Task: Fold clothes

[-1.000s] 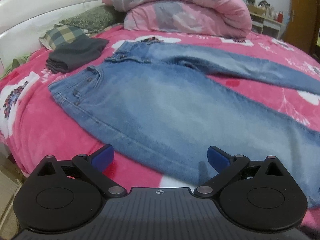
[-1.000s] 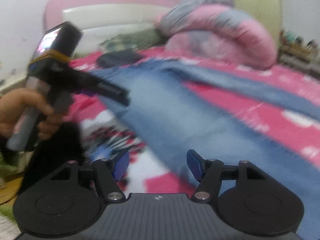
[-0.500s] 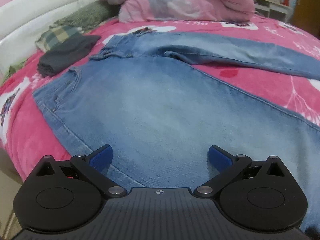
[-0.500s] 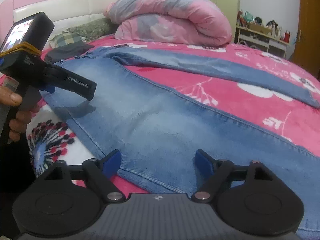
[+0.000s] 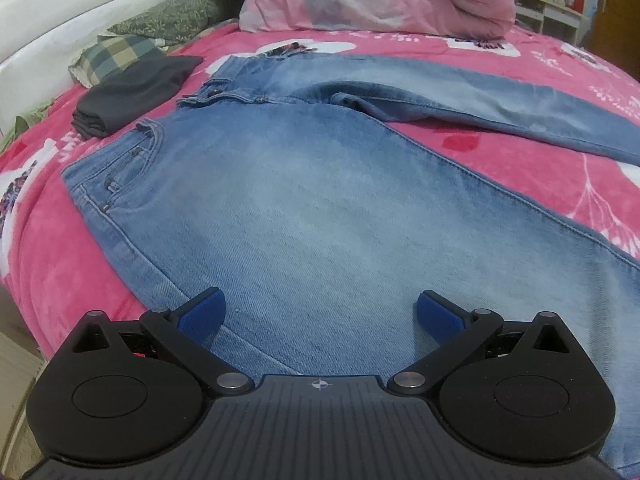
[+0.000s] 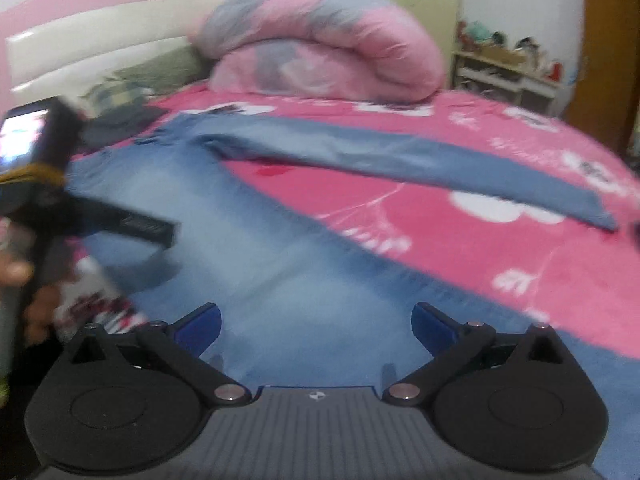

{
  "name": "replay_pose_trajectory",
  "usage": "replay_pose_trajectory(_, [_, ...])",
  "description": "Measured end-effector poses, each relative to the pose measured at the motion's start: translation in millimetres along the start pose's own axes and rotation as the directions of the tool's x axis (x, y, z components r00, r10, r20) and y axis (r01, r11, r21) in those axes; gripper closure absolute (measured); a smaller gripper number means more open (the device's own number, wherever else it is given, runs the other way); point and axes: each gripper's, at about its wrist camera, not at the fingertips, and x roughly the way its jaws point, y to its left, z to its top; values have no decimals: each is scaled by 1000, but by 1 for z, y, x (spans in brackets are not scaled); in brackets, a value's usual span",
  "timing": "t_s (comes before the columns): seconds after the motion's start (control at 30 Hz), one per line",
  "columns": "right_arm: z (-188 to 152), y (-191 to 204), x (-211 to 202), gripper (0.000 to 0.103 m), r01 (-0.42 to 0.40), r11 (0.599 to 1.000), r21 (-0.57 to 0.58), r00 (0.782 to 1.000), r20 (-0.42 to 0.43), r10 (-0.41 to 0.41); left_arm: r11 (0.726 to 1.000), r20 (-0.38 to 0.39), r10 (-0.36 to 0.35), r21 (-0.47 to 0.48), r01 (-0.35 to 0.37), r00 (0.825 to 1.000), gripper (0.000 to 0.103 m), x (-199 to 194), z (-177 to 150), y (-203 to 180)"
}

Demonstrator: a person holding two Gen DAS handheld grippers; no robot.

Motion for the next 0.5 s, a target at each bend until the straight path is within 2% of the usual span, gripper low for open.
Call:
replay_pose_trajectory(0.4, [-20,6,32,0,99,993,66,989,-116,-91,1000,-10,-2,-4,2,1000,0,1,1,1])
replay_pose_trajectory(0.5, [-20,3,32,0,96,992,81,989,-122,-85,1000,-11,-6,-5,6,1000,0,1,0,2])
